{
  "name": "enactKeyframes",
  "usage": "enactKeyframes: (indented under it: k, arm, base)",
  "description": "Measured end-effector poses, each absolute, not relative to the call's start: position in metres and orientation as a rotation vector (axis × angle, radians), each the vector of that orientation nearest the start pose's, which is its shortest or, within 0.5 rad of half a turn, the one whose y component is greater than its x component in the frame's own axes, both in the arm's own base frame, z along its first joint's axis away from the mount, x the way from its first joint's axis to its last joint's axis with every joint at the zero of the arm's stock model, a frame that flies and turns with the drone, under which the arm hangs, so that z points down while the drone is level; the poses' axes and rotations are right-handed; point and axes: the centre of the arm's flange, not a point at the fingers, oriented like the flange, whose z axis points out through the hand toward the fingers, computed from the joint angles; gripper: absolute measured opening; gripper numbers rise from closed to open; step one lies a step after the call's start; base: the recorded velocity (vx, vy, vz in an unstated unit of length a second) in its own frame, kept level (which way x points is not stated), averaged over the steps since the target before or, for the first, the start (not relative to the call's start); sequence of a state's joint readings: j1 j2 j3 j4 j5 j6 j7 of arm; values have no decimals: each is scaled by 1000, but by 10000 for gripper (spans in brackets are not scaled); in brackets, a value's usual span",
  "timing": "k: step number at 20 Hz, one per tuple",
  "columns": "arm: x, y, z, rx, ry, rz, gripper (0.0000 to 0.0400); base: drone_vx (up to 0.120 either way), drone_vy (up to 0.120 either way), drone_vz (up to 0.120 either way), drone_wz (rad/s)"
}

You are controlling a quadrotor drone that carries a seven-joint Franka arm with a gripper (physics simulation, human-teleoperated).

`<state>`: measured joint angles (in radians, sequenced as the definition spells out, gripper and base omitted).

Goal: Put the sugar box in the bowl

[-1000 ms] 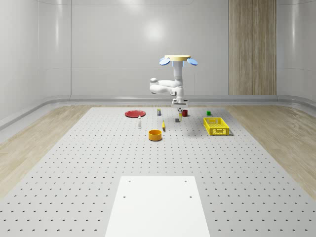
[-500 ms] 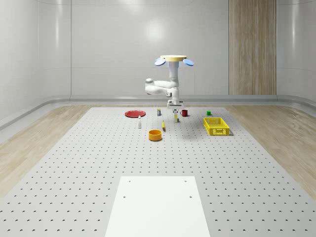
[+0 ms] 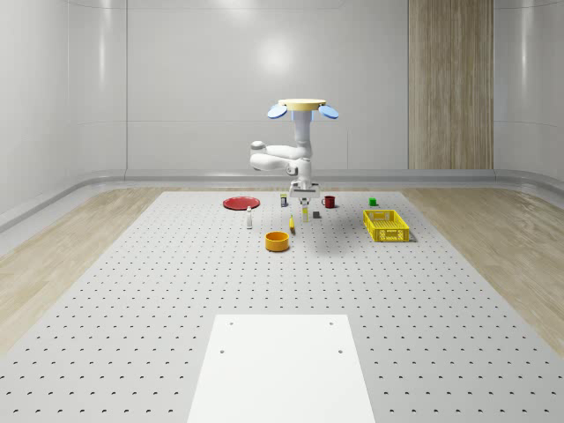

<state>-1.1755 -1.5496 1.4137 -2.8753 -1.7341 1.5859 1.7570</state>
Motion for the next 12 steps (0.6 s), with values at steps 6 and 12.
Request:
enactKeyframes:
  k: [6, 12]
  arm:
    - [307, 0, 481, -7, 5, 844, 167]
    - [307, 0, 481, -7, 5, 844, 167]
  base:
    - [67, -120, 0, 0]
    - [0, -120, -40, 0]
